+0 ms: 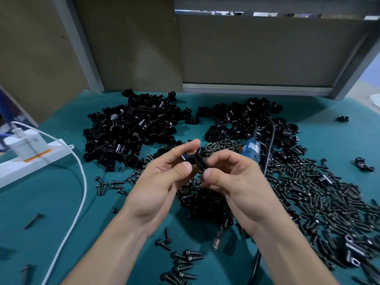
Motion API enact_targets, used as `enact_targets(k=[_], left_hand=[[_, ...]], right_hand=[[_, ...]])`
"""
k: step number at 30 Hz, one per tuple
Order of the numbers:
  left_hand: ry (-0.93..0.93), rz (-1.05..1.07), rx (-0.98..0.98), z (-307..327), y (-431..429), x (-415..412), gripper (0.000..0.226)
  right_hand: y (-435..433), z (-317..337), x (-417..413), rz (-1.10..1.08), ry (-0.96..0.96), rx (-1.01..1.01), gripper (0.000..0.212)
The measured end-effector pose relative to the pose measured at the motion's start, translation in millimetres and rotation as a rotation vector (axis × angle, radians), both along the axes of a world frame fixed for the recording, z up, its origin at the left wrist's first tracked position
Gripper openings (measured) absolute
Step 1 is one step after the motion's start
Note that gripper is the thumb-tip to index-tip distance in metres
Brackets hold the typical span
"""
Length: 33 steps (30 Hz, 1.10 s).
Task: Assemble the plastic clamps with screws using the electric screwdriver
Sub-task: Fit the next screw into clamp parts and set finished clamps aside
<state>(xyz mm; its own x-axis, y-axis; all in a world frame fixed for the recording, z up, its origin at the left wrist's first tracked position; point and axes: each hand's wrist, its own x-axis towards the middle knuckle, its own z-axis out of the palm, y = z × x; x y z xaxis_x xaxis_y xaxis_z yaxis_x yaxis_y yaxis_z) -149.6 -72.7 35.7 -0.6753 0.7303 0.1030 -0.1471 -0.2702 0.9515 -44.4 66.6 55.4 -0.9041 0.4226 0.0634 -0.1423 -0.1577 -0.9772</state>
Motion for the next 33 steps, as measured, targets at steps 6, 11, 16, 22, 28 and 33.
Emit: enact_targets(k=[6,11,16,22,28,33], left_hand=[[0.568,0.134,-0.564,-0.2,-3.0,6.3,0.067],[0.31,0.097,-0.448,-7.4,6.9,6.1,0.056],[0.093,-0.053,-0.308,-10.5,12.0,11.0,0.033],[0.068,0.214,-0.33,-17.6,19.7,4.5,0.038],[0.33,0.309,-0.527,-22.9,17.1,2.9,0.035],[0.354,0.293,-0.533,-23.7,14.9,1.4,0.032]], right_hand=[[-0.4,-6.9,-1.4,-0.272,-0.126,0.623,0.036],[-2.2,-15.1,-6.4,-0.317,-0.078,0.466,0.035],[-4.7,-17.3,-6.2,-0.359,-0.067,0.436,0.032],[19.8,4.8,-13.5,-0.388,-0.269,0.717,0.023],[92.1,7.8,-110.8,-0.112,-0.79,1.403,0.051],[124.0,-3.7,-161.1,0.162,-0.951,1.69,0.049]])
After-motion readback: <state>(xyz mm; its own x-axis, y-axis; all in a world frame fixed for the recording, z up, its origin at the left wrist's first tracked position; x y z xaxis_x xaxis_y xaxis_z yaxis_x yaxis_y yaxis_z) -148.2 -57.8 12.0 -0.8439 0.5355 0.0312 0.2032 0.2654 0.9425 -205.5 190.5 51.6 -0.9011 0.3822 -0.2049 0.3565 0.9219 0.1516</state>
